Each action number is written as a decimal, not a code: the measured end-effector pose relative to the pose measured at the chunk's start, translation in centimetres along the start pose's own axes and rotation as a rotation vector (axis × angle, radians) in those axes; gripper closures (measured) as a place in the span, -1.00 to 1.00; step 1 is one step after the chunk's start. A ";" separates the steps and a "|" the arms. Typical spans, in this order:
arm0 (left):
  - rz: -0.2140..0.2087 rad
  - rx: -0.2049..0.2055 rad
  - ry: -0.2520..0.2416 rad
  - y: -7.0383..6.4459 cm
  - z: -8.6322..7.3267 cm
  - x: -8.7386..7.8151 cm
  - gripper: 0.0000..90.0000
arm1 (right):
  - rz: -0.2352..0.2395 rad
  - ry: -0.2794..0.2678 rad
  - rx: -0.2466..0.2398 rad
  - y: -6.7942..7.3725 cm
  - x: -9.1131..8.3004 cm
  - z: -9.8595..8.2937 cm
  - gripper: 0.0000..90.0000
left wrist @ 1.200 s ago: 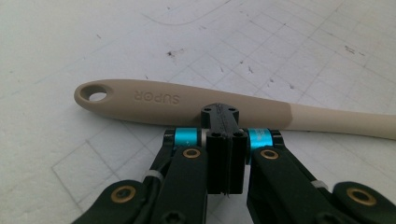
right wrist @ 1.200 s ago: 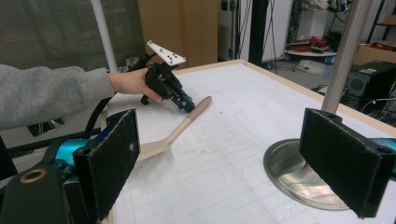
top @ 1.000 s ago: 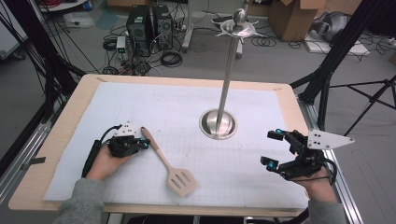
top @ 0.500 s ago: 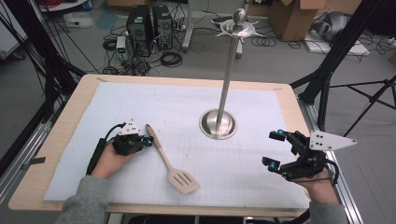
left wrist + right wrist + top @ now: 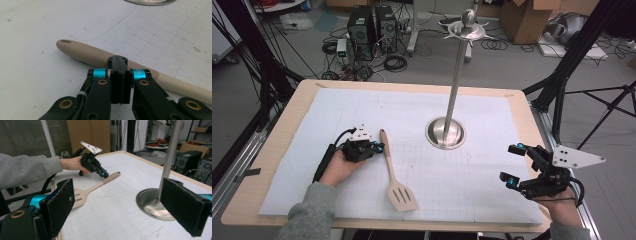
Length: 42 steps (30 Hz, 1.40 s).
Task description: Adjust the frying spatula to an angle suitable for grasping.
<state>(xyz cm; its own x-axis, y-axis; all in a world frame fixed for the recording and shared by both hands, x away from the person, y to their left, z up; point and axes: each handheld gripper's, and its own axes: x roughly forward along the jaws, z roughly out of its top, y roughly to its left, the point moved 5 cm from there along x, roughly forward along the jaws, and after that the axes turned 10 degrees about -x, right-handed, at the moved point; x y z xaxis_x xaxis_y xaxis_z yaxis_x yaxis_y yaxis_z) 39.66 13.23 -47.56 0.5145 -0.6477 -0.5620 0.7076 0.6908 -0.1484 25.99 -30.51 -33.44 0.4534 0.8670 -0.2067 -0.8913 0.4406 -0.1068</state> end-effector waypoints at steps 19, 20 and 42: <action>-0.007 0.017 0.004 -1.0 1.0 1.7 0.99 | -0.026 0.002 0.003 0.3 -1.2 -0.2 -0.75; -0.006 0.016 0.004 -0.9 1.0 1.7 0.99 | -0.026 0.003 0.006 0.3 -1.1 -0.2 -0.75; -0.116 0.099 0.004 -5.7 1.7 0.7 0.99 | 0.002 0.004 0.005 0.1 0.0 -0.1 -0.75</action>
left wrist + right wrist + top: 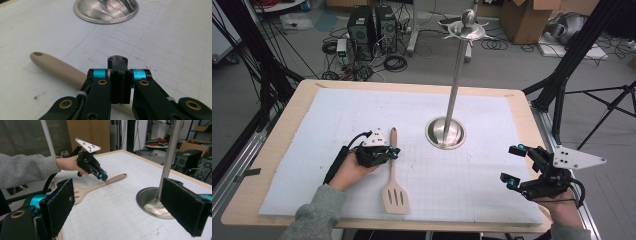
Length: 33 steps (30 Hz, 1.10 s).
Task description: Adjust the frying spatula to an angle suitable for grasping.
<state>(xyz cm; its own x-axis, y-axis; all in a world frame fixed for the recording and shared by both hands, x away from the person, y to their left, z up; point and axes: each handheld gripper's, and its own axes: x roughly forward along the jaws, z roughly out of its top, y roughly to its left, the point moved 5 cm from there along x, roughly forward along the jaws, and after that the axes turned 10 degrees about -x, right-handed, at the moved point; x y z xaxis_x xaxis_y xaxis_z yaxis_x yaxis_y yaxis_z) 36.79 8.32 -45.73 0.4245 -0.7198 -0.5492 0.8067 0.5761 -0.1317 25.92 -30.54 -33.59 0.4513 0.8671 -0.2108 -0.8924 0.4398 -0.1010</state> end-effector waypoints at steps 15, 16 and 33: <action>-0.051 0.054 0.095 -2.2 -1.1 0.9 0.99 | 0.018 0.004 0.000 -0.2 0.6 -0.1 -0.75; -0.053 0.053 0.100 -2.2 -1.2 1.0 0.99 | 0.017 0.000 0.000 -0.2 0.7 -0.1 -0.75; -0.047 0.033 0.161 -2.5 -2.2 0.5 0.99 | 0.032 0.004 -0.002 -0.5 1.4 -0.1 -0.75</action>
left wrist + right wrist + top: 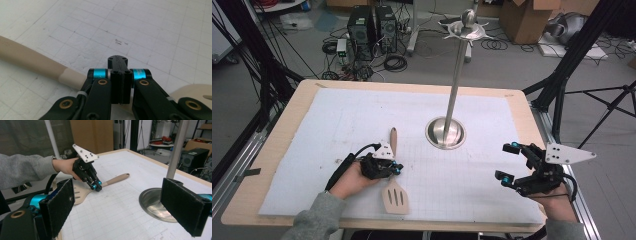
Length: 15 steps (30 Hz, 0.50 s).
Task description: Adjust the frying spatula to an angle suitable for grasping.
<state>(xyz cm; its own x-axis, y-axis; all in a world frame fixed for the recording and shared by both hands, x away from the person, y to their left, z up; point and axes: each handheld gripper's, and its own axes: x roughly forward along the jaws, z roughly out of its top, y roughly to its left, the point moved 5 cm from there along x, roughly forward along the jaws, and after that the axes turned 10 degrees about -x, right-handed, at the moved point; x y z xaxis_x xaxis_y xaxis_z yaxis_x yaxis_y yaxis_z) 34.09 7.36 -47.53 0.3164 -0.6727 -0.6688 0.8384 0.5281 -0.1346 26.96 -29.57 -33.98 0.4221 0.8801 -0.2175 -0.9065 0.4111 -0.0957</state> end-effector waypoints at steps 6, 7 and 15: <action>0.003 -0.007 -0.003 -0.1 -0.3 -0.3 0.99 | 0.017 0.007 0.000 0.0 0.6 0.0 -0.75; 0.004 -0.006 -0.005 -0.1 -0.3 -0.4 0.99 | 0.018 0.006 0.001 -0.1 0.7 0.0 -0.75; 0.003 -0.003 -0.022 0.0 -0.7 -1.1 0.99 | 0.031 0.001 -0.004 -0.3 1.3 0.2 -0.75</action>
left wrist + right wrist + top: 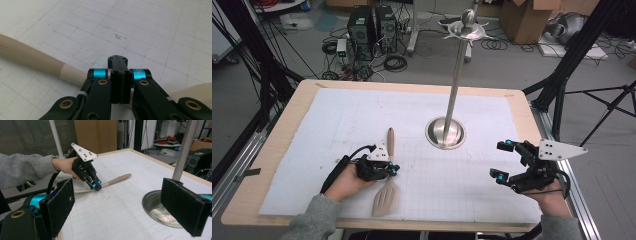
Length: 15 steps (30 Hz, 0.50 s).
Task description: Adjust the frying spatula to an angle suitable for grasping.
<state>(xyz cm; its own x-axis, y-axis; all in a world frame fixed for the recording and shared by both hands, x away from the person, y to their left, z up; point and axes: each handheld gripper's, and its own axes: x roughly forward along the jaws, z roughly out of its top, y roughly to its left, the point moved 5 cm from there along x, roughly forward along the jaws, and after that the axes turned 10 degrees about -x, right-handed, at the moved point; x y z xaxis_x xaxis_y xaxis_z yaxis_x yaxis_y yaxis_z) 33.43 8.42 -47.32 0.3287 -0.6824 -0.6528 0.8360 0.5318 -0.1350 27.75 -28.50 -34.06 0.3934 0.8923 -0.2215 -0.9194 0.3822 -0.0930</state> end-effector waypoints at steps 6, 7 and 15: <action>-0.005 -0.008 -0.006 0.1 -0.4 -0.4 0.99 | 0.009 0.001 0.002 -0.1 0.4 0.1 -0.75; -0.007 -0.010 -0.007 0.1 -0.4 -0.5 0.99 | 0.011 -0.001 0.000 -0.1 0.4 0.1 -0.75; -0.019 -0.019 -0.021 0.6 -1.5 -1.6 0.99 | 0.023 -0.016 -0.003 -0.5 1.0 0.4 -0.75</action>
<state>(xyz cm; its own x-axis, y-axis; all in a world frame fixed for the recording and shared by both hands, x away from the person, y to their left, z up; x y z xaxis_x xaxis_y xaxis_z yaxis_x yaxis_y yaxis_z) 32.75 10.60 -47.42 0.3223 -0.7030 -0.6340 0.8336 0.5281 -0.1619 28.58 -27.72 -33.89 0.3724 0.9045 -0.2079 -0.9281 0.3612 -0.0908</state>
